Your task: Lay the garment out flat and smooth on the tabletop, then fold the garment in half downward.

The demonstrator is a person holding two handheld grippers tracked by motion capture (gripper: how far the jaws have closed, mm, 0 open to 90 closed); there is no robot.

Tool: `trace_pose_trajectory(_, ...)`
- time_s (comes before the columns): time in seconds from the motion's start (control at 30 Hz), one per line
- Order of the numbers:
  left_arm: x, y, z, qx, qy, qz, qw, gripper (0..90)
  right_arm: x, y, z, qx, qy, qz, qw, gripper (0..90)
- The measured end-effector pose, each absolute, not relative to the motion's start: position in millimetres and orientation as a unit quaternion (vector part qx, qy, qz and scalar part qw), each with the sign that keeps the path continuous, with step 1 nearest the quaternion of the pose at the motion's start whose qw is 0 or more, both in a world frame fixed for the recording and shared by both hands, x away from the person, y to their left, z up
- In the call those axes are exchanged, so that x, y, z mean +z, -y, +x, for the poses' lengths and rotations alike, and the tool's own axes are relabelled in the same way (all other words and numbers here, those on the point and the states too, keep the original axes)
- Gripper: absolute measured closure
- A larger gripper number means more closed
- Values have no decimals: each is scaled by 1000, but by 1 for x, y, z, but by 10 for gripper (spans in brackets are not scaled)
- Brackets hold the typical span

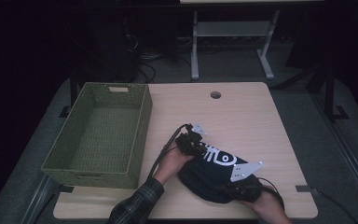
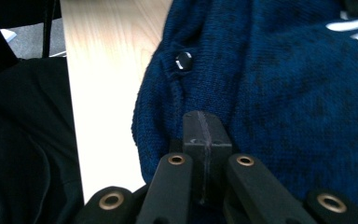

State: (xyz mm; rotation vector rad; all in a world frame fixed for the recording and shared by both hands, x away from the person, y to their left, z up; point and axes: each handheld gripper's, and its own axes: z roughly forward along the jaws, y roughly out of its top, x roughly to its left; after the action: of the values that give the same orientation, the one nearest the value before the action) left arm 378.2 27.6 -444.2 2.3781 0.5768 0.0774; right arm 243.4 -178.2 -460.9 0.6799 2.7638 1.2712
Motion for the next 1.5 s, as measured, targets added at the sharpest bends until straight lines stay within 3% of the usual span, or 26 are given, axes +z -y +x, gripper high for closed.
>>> trace_pose_trajectory(0.23,-429,-32,370,37,-220,906,361,900,-448,189,244,446,-866,226,23,896)
trace_pose_trajectory(0.53,-413,-59,340,35,-220,907,356,891,-435,215,259,450,-845,277,90,897)
trace_pose_trajectory(0.8,-436,-65,338,34,-233,921,310,899,-453,215,271,401,-858,310,80,897)
trace_pose_trajectory(1.07,-443,-65,344,43,-235,922,306,900,-462,210,272,391,-863,311,69,896)
trace_pose_trajectory(1.27,-441,-69,346,27,-244,915,320,898,-458,209,267,403,-860,303,80,817)
trace_pose_trajectory(1.5,-432,-74,348,11,-252,910,328,747,-442,222,256,430,-835,317,131,633)
